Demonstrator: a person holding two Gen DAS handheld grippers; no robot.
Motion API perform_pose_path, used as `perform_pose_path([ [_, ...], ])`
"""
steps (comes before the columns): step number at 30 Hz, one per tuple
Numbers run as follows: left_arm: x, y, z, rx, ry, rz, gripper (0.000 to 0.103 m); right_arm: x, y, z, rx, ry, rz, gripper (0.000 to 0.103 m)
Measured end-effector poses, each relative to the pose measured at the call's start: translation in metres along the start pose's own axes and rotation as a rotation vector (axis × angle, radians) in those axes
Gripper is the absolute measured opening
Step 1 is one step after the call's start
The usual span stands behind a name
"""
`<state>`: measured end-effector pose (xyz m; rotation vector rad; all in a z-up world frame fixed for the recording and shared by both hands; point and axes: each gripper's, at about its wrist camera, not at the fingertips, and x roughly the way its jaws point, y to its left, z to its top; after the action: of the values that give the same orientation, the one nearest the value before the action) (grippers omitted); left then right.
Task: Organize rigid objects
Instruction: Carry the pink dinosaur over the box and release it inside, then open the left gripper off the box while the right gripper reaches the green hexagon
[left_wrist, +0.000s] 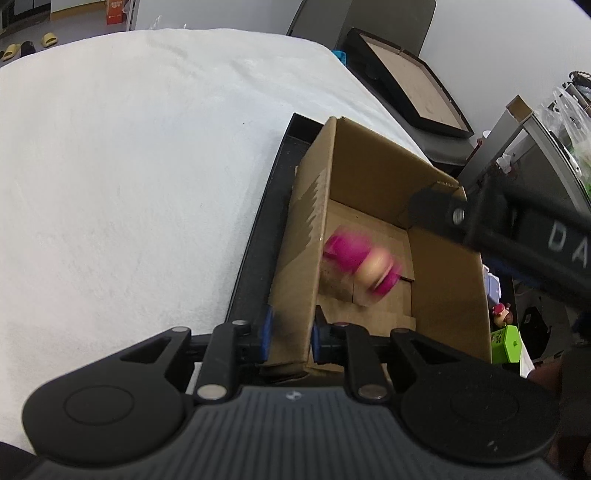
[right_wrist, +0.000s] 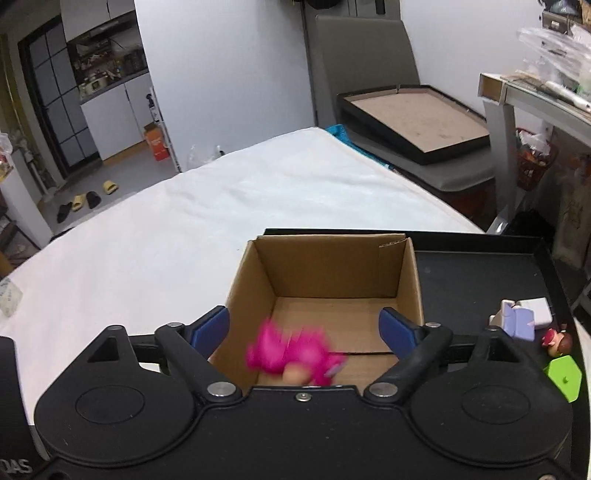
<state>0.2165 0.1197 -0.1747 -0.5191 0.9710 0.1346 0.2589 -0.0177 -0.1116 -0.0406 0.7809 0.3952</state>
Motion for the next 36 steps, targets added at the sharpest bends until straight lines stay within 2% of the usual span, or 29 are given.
perform_pose_path([
  [4,0.0,0.002,0.0,-0.003,0.001,-0.001,0.019,-0.001,-0.009,-0.004,0.036,0.02,0.0,0.088],
  [12,-0.002,0.0,-0.001,0.004,-0.003,0.02,0.021,-0.026,-0.033,-0.012,0.061,-0.004,-0.04,0.088],
  [16,-0.004,-0.004,-0.001,0.018,-0.01,0.049,0.032,-0.043,-0.049,-0.015,0.071,-0.022,-0.063,0.088],
  [26,-0.009,-0.016,-0.003,0.082,-0.057,0.141,0.045,-0.061,-0.096,-0.027,0.117,-0.035,-0.121,0.088],
  [36,-0.011,-0.038,-0.009,0.193,-0.098,0.22,0.068,-0.062,-0.151,-0.046,0.195,-0.028,-0.168,0.088],
])
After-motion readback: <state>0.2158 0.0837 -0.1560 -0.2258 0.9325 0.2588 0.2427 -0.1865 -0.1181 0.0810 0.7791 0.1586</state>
